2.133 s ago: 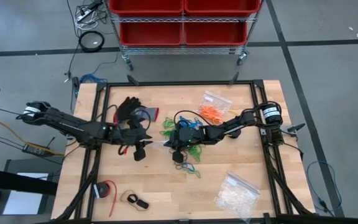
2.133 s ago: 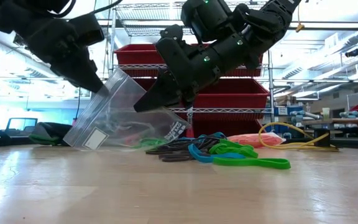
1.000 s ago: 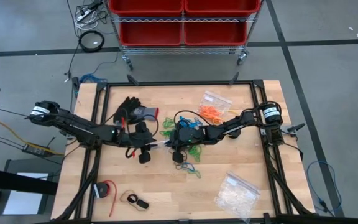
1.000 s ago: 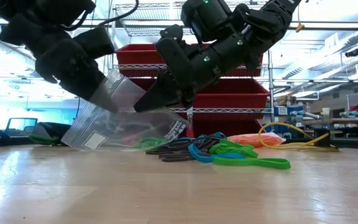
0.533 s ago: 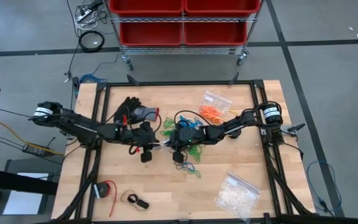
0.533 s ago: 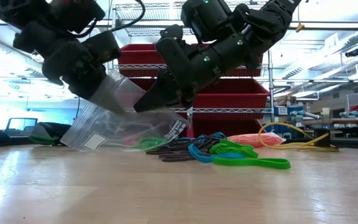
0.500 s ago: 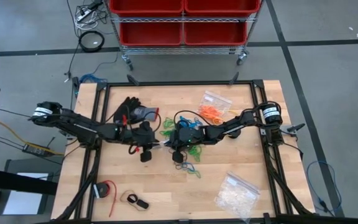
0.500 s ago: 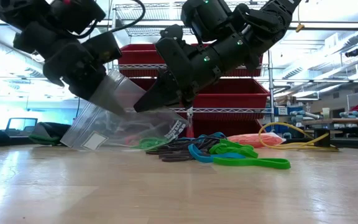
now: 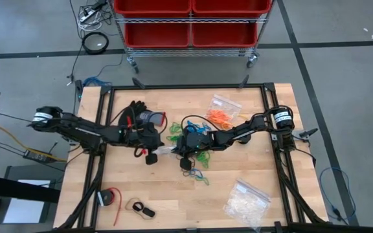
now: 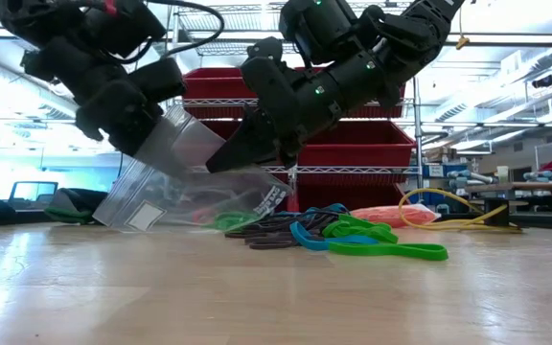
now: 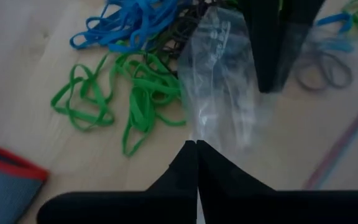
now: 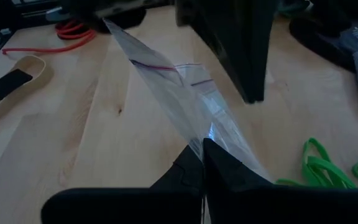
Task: Sort rubber bands
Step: Open the transparent zip bag
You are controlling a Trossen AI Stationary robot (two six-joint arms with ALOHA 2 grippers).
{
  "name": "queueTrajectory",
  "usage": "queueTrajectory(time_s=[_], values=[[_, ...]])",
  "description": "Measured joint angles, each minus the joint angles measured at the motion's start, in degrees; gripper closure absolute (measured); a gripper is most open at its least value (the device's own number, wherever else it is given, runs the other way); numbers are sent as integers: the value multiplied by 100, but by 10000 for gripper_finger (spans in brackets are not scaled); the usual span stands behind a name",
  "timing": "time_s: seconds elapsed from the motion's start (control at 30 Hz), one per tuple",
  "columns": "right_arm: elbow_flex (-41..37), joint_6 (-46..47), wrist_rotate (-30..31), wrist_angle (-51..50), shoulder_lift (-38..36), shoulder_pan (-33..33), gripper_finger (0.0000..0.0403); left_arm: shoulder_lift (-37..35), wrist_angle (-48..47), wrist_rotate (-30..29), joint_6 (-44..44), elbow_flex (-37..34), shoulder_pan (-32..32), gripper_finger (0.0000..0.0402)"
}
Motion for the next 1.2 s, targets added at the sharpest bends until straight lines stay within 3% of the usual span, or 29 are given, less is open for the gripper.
queueTrajectory(time_s=[0.27, 0.47, 0.9, 1.2], values=[[0, 0, -24, -21, 0, 1, 403, -1225, -1199, 45, -426, 81, -92, 341], [0, 0, -24, -21, 0, 2, 403, -1893, -981, 507, -470, 83, -366, 316], [0, 20, -31, -19, 2, -5, 403, -1059, -642, 289, -428, 83, -610, 314], [0, 88, -46, -19, 2, -42, 403, -1071, -588, 314, -396, 83, -610, 314]])
